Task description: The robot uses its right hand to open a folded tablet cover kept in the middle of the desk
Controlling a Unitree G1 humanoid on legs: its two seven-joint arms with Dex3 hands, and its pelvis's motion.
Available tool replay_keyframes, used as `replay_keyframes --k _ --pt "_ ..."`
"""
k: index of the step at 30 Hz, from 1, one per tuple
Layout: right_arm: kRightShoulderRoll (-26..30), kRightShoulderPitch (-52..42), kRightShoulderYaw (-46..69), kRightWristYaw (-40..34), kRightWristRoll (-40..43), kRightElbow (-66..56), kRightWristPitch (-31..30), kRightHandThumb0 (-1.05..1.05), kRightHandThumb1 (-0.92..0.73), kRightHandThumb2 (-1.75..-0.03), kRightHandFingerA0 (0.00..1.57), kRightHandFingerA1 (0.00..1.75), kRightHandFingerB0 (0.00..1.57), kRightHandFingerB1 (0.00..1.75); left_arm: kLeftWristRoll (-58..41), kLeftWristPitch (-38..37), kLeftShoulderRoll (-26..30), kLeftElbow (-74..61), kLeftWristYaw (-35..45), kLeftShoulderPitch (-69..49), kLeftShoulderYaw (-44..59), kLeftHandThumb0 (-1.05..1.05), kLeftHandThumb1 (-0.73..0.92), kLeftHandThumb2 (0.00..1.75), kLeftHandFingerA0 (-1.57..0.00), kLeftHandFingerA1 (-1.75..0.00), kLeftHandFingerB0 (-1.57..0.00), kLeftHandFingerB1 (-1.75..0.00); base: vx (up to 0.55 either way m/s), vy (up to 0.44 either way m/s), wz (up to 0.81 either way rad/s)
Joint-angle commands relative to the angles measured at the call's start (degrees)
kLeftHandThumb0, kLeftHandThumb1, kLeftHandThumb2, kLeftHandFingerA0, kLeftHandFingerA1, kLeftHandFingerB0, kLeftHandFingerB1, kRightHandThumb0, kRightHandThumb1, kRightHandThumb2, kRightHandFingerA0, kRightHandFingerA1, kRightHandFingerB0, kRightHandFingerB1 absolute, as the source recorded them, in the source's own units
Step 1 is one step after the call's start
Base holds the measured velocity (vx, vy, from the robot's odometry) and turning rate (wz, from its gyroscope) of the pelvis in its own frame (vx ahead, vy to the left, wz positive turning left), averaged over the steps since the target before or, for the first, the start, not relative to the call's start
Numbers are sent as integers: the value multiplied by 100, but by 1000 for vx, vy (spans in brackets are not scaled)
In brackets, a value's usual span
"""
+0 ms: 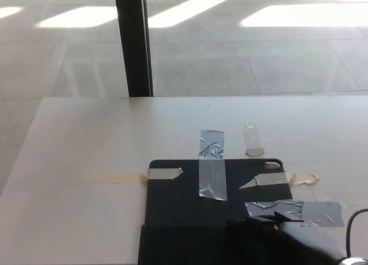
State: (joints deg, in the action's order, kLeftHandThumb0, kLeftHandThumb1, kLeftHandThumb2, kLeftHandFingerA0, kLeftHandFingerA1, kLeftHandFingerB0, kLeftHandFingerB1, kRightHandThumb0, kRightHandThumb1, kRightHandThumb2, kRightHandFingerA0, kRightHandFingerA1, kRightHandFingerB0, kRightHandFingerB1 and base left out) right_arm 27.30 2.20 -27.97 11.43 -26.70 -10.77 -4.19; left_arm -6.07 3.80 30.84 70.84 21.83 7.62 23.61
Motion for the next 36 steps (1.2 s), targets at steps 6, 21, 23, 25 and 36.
replay_keyframes --k 6,21,23,25,36 --pt "35 -1984 -234 167 375 -1154 58 -68 -71 -68 30 55 31 35 -106 -76 252 47 36 16 19 -100 59 68 -48 -118 -31 -104 0 0 0" --pt "-389 -3333 390 554 1783 -1282 -114 -58 -75 -63 28 60 33 38 -108 -88 259 53 88 -50 -3 -103 60 67 -45 -111 -35 -100 0 0 0" --pt "-412 -3270 498 668 1826 -1374 -330 -63 -77 -63 32 63 33 40 -65 -135 253 49 98 -85 -46 -98 45 108 -53 -99 -29 -83 0 0 0" --pt "-410 -3230 610 742 1905 -1495 -440 -61 -76 -63 32 63 34 39 -77 -146 240 54 80 -116 -36 -99 45 108 -54 -99 -30 -83 0 0 0" --pt "-435 -1924 1753 1069 2415 -2318 -999 -57 -73 -62 32 56 37 38 -90 -179 198 77 66 -268 -39 -101 62 68 -45 -108 -33 -95 0 0 0"
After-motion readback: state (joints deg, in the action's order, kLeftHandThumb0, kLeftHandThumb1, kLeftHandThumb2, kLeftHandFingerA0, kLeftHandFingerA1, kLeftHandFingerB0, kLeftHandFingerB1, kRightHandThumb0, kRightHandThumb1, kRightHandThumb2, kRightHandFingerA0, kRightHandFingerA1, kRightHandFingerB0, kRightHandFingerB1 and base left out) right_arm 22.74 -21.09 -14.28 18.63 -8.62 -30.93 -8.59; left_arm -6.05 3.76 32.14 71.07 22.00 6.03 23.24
